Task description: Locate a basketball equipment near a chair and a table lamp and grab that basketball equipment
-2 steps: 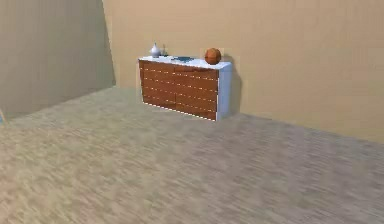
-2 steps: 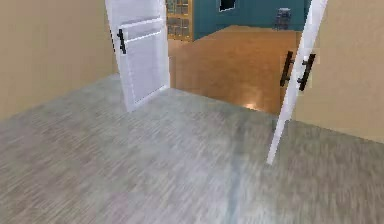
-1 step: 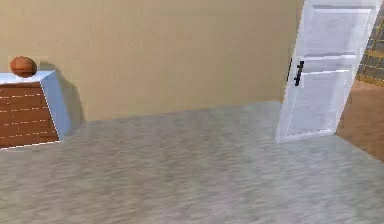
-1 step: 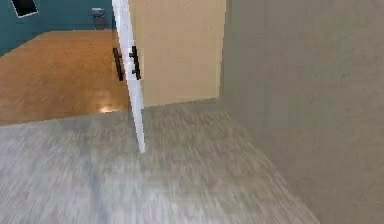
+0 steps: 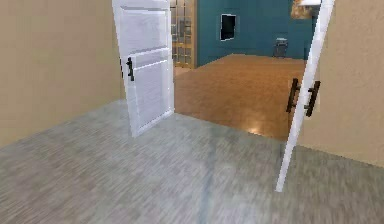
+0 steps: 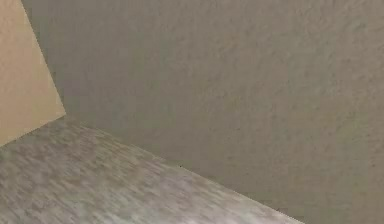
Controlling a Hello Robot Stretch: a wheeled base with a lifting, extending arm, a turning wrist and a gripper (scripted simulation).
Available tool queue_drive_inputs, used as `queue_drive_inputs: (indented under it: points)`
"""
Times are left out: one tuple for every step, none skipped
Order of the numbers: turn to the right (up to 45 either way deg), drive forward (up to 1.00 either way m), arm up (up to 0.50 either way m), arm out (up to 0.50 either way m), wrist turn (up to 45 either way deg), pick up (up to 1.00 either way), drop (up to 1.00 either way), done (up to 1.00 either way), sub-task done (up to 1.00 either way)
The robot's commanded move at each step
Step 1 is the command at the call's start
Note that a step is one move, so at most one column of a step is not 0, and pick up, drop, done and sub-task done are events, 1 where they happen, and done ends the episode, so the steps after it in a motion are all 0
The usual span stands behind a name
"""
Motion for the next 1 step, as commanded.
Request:
queue_drive_inputs:
  points:
    - [3.0, 0.0, 0.0, 0.0, 0.0, 0.0, 0.0, 0.0, 0.0]
